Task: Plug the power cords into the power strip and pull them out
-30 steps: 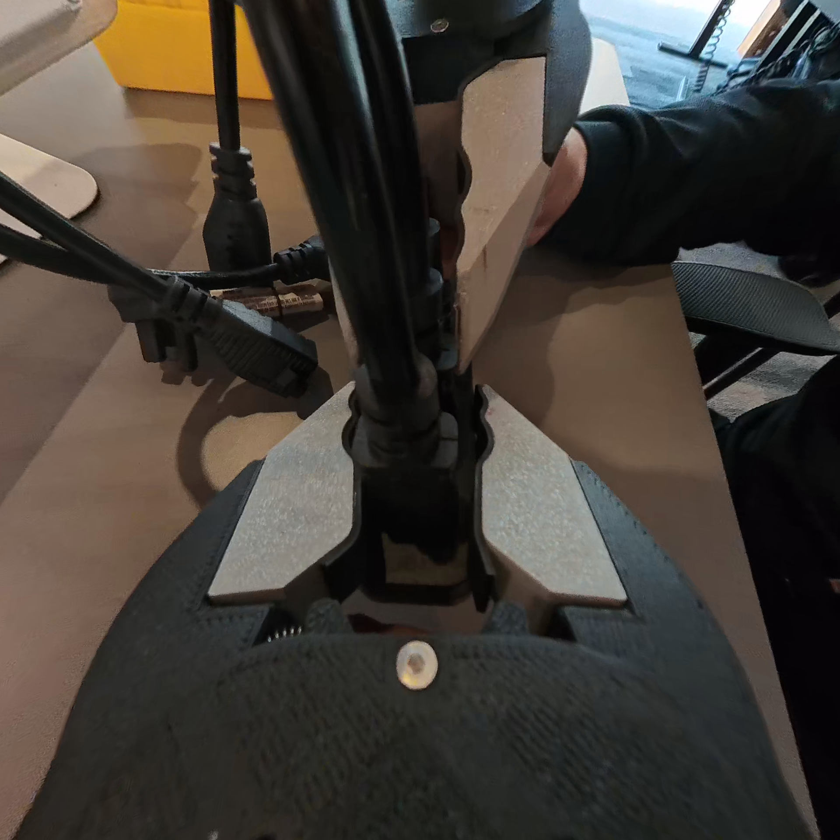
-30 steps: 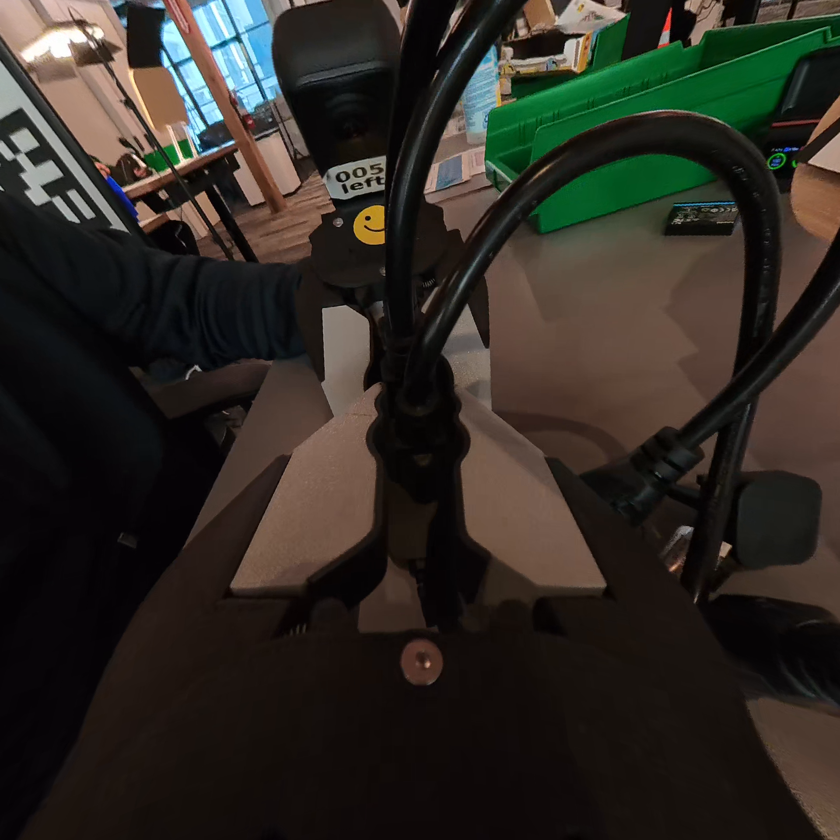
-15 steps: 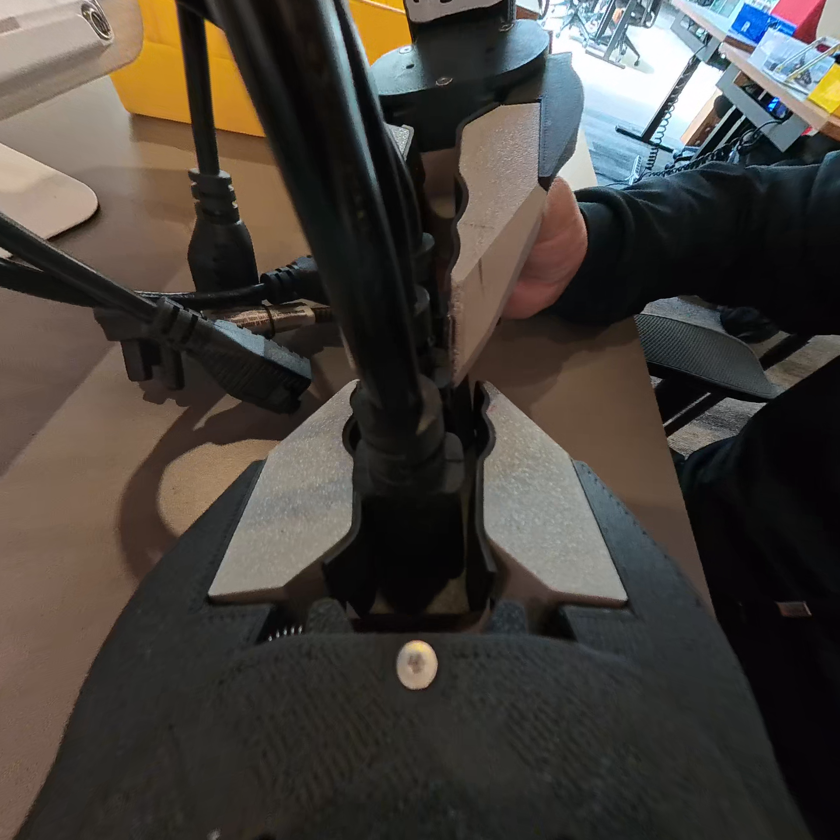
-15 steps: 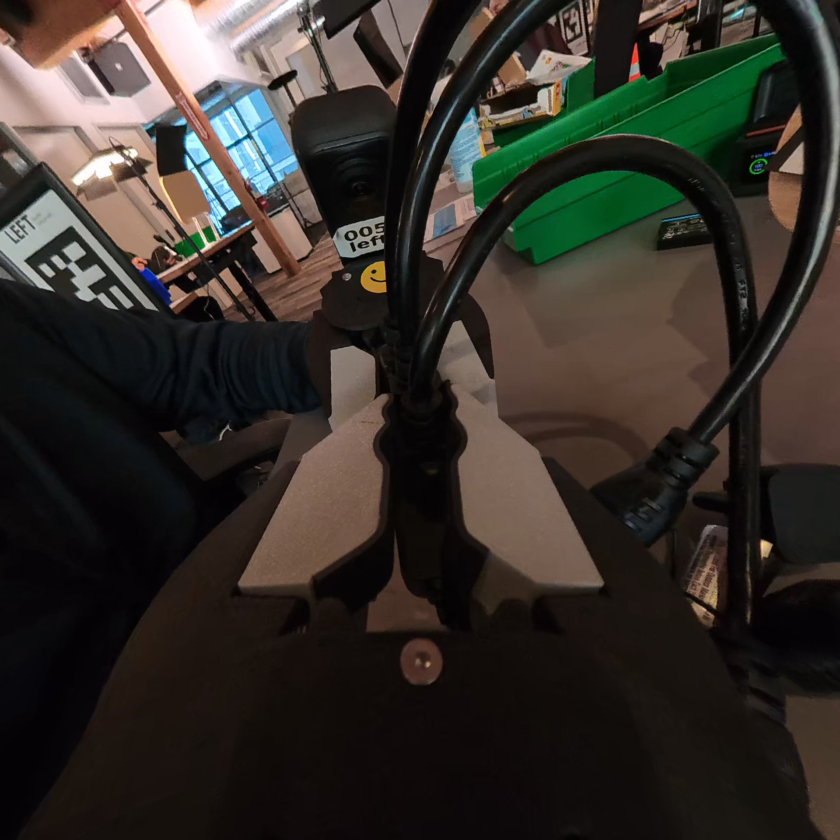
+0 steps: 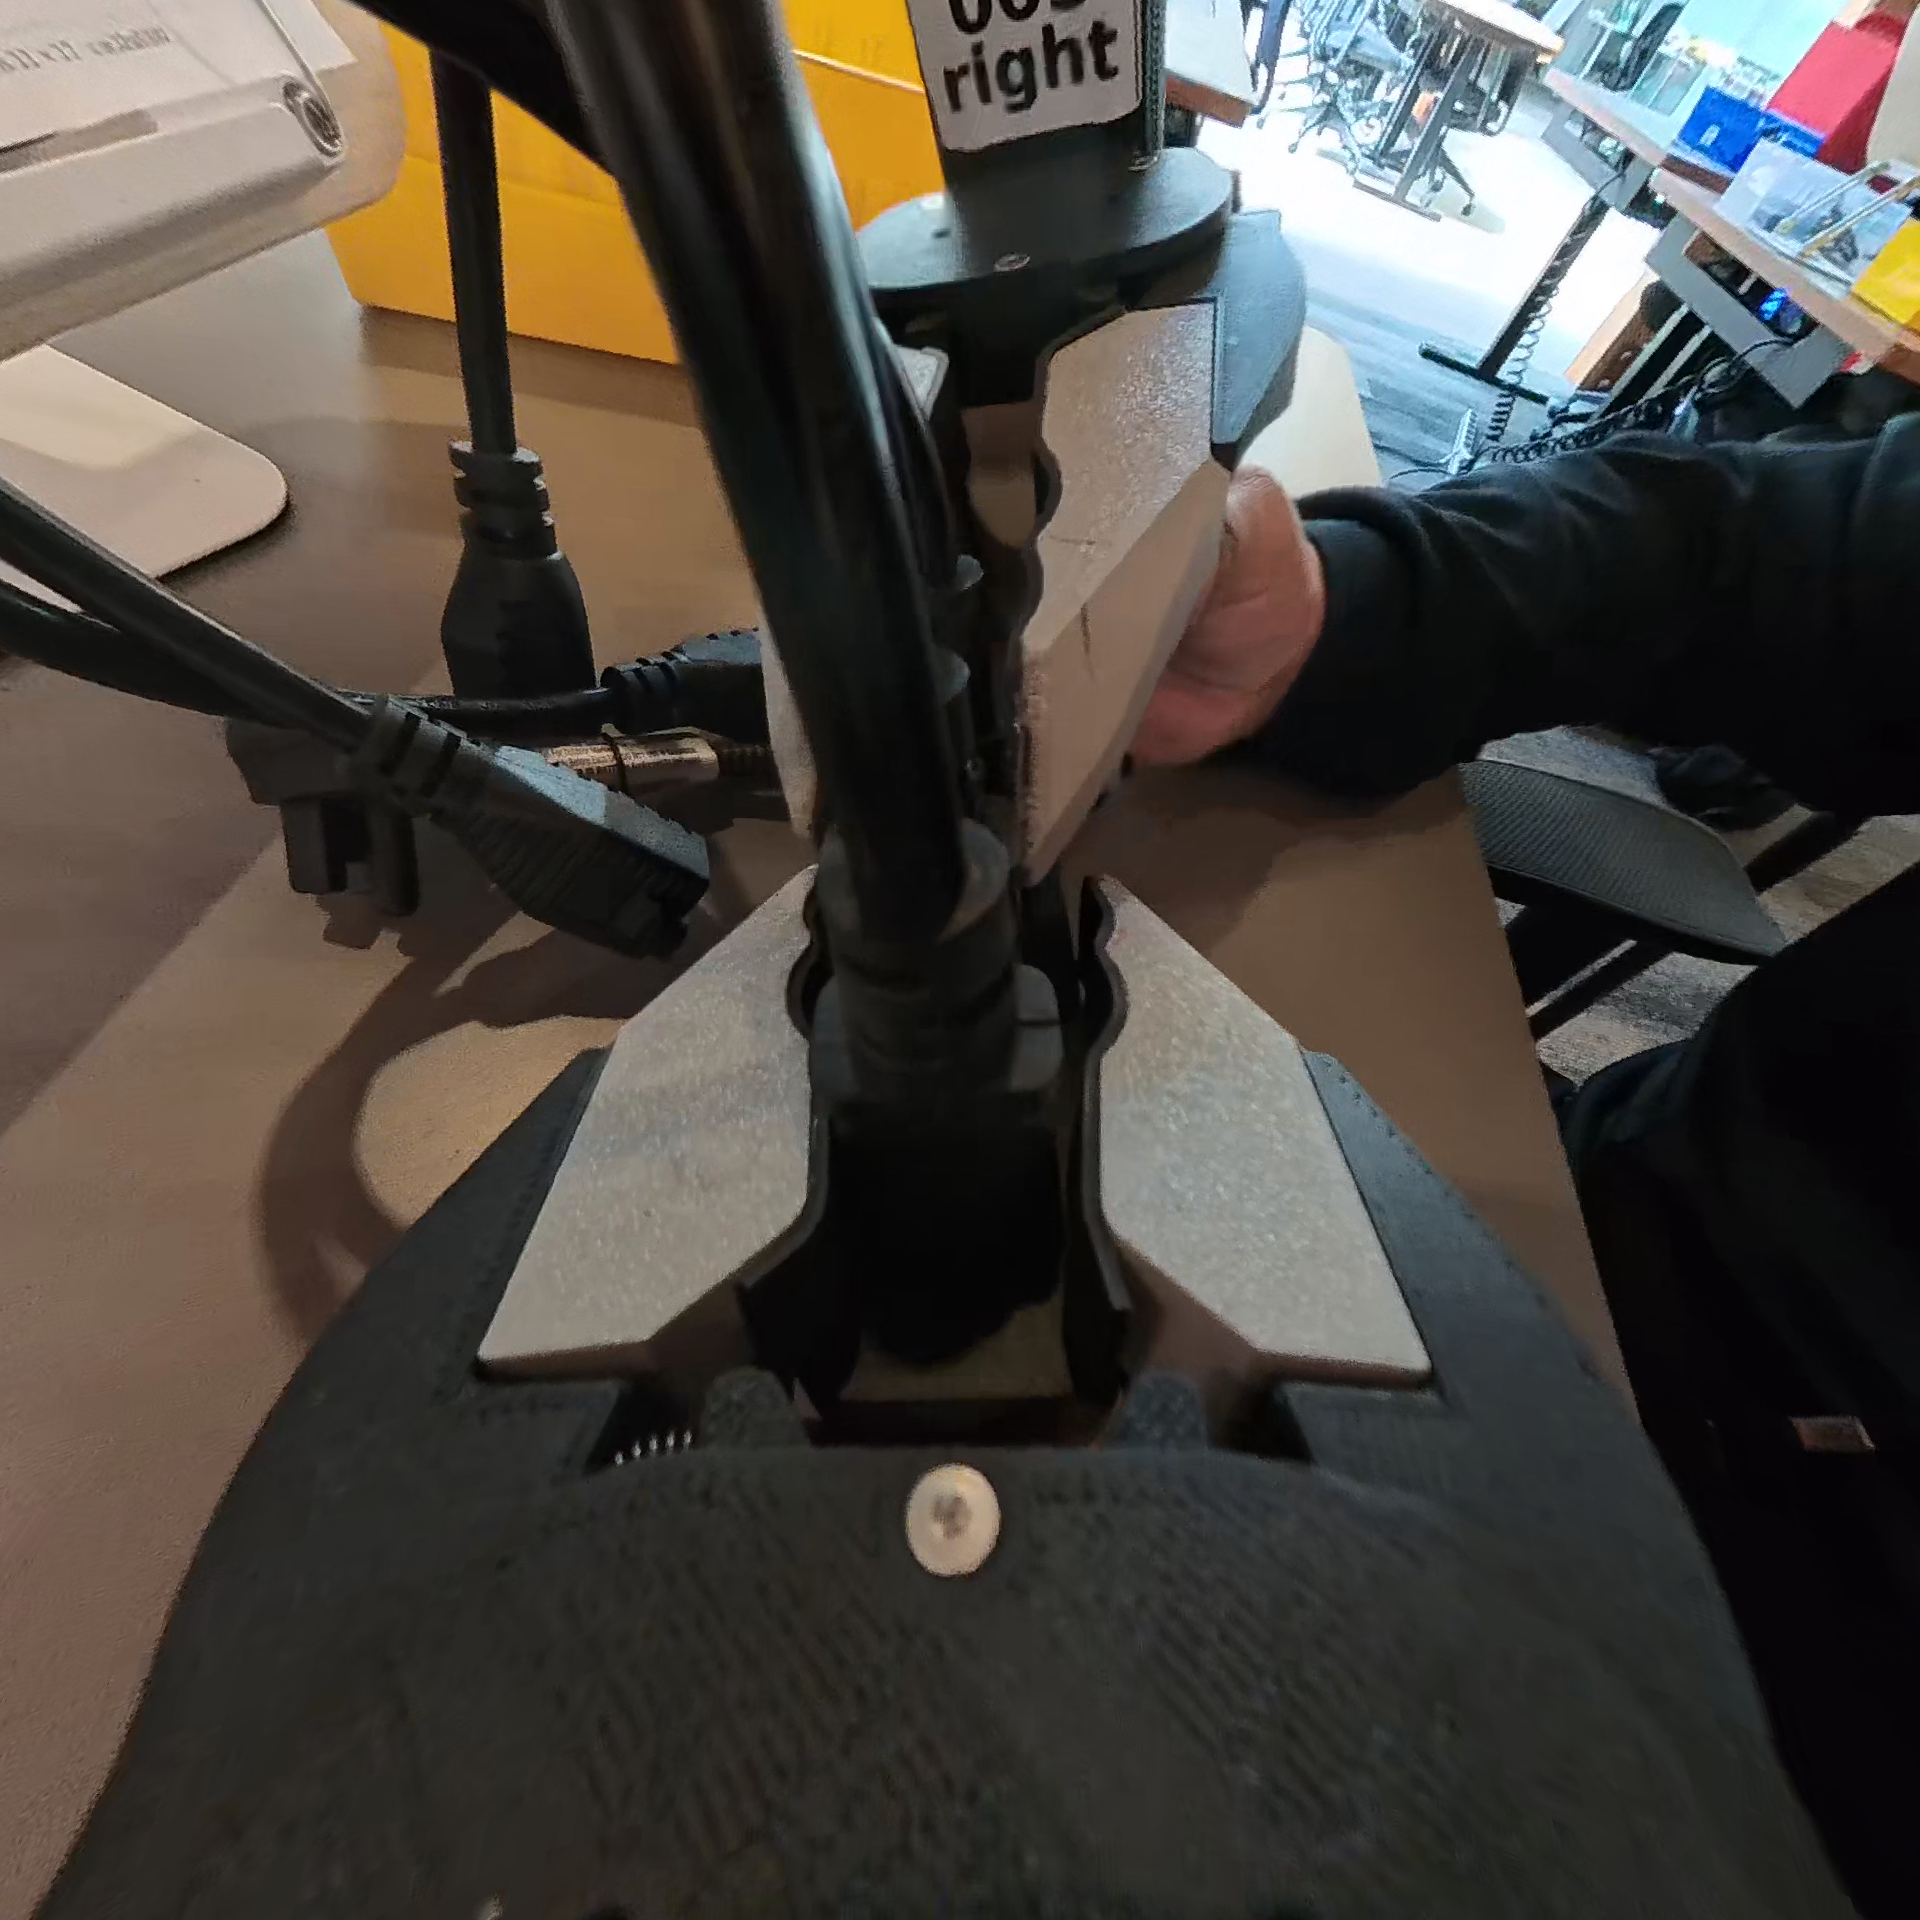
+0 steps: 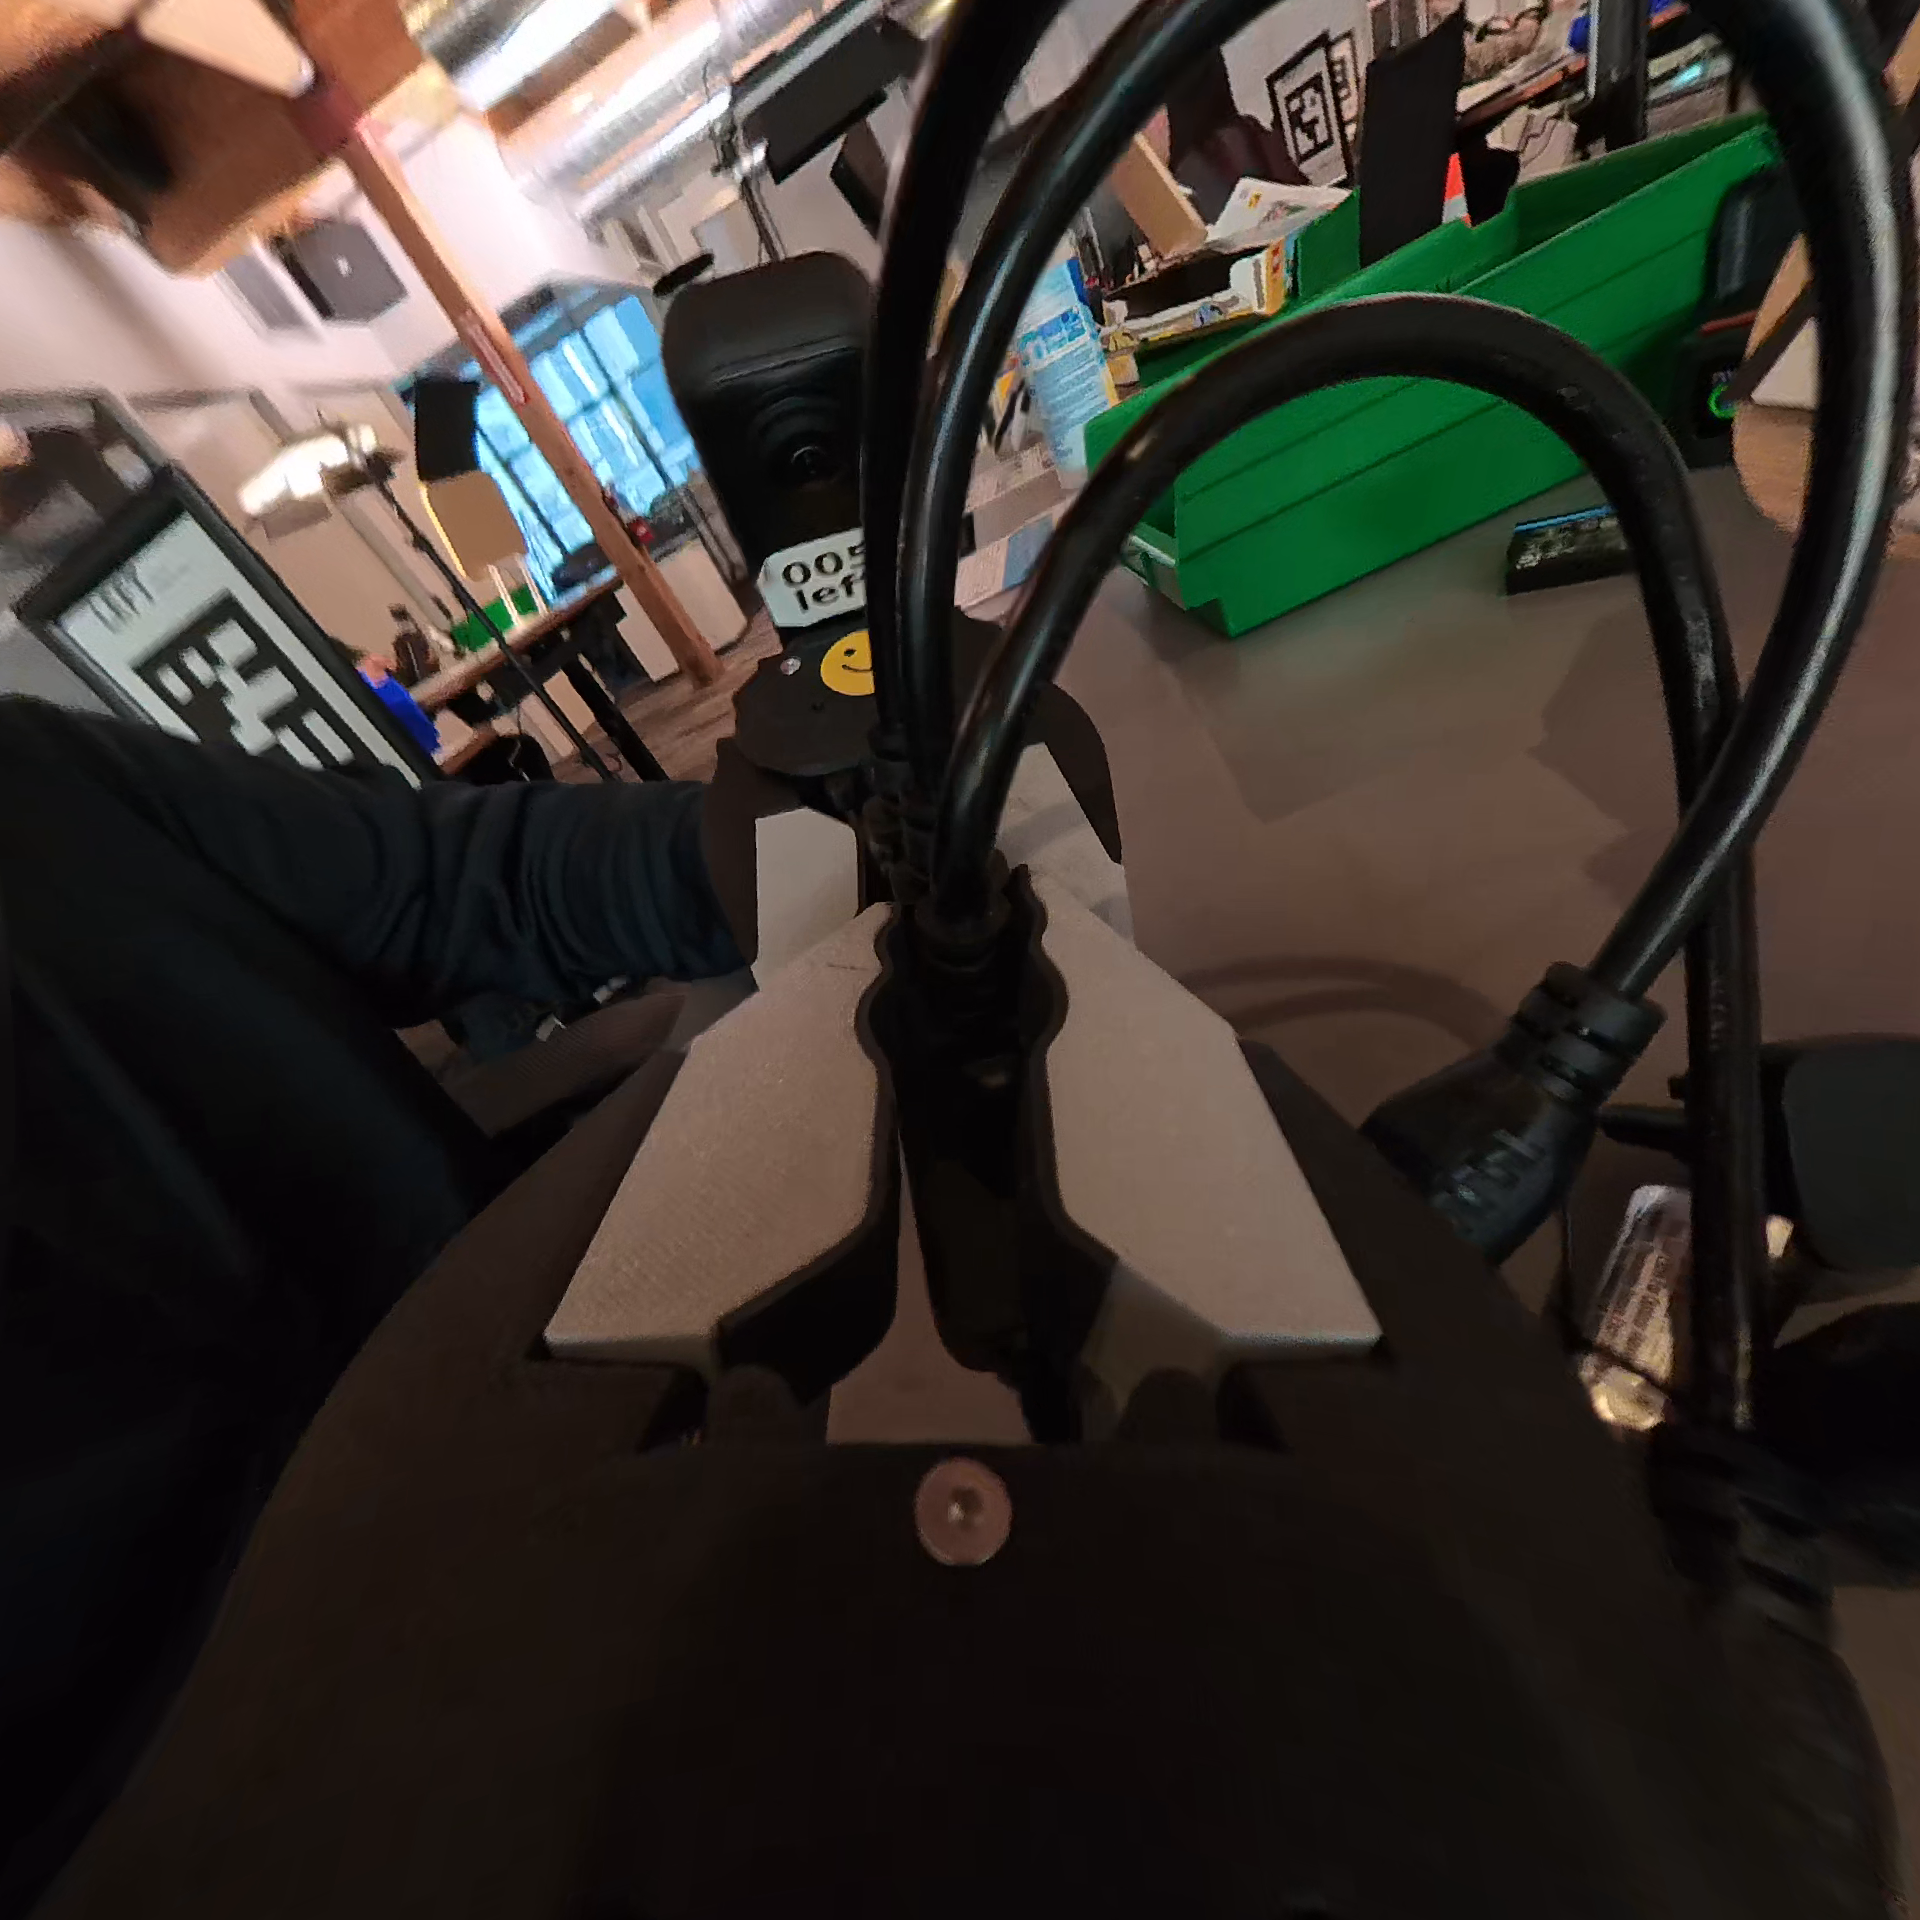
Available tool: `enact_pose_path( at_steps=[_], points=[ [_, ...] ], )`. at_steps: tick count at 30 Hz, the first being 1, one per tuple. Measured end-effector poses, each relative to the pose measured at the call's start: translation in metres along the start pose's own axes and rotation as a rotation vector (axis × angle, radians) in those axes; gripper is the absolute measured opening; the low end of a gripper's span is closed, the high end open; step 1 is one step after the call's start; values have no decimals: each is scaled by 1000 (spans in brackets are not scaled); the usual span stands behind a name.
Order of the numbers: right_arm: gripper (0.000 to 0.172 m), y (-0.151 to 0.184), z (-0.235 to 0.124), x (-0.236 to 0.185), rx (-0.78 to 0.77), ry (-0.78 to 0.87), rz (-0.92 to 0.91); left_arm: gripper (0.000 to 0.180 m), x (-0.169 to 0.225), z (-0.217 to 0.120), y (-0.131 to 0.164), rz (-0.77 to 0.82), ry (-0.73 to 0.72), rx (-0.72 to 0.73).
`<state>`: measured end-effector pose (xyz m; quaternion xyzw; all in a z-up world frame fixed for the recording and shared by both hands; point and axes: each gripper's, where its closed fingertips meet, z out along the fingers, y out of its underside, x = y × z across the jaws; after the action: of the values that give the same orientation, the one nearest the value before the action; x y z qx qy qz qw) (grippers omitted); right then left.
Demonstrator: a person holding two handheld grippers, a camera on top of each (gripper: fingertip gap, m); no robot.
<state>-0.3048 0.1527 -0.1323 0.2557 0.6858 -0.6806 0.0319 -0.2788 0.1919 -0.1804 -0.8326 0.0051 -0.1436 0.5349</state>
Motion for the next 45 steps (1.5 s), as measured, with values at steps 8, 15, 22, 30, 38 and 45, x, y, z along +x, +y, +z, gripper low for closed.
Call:
enact_pose_path(
  at_steps=[8,15,22,30,38,45],
  points=[
    [23,17,-11,2,-239,53,-205,47,3,2,12,72,-3,-78],
    [19,19,-29,2,-247,38,-186,46,3,0,13,61,9,-77],
    [20,16,-25,2,-167,-20,-110,46,2,-1,12,37,17,-71],
    [19,14,-26,4,-176,17,-170,46,1,-1,10,10,21,-61],
    [10,9,-28,4,-152,56,-229,46,1,-1,12,6,24,-71],
    [8,7,-30,5,-149,58,-238,46,0,0,13,6,23,-74]
  ],
)
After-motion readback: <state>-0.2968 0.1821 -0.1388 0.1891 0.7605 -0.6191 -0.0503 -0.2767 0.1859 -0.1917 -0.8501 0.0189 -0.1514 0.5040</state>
